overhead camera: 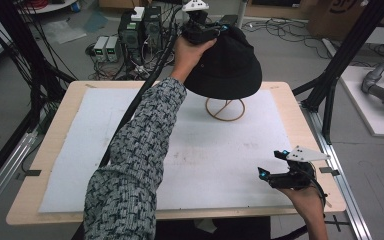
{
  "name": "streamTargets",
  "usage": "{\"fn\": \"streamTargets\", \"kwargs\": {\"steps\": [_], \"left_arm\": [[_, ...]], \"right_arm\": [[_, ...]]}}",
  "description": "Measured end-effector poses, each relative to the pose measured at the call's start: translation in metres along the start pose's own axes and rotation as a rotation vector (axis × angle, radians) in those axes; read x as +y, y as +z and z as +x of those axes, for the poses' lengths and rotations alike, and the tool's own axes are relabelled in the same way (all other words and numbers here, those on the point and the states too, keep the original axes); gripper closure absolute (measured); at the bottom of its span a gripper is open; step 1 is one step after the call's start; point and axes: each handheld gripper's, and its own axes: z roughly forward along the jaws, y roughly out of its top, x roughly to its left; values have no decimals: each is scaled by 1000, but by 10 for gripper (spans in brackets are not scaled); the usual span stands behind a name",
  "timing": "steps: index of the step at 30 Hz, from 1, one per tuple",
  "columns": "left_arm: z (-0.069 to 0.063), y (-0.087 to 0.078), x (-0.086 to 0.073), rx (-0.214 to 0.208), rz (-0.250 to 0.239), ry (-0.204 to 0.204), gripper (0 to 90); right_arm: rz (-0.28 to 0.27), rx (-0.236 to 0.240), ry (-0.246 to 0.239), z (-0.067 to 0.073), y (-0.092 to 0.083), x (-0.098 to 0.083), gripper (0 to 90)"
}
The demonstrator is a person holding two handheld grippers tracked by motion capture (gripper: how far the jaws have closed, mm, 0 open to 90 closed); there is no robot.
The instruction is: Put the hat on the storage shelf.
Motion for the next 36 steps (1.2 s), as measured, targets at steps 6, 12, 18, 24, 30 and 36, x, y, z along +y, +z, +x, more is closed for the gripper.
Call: {"fn": "streamTargets", "kwargs": {"steps": [6, 12, 18, 24, 30, 36], "left_arm": [[-1, 6, -7, -10, 21, 8, 856], [-1, 12, -14, -8, 48, 13, 854], [-3, 18, -19, -5, 67, 27, 852], [-3, 22, -25, 3, 89, 30, 851], [-2, 25, -28, 6, 107, 31, 849], [-3, 27, -32, 15, 136, 40, 841]], "right_arm": [[-3, -2, -2, -1, -1, 0, 127], [-3, -1, 3, -2, -1, 0, 127], [-3, 0, 2, -1, -1, 0, 127], [-4, -2, 0, 0, -2, 0, 127], [0, -2, 4, -1, -2, 0, 127], [-5, -5, -1, -1, -3, 0, 127]]}}
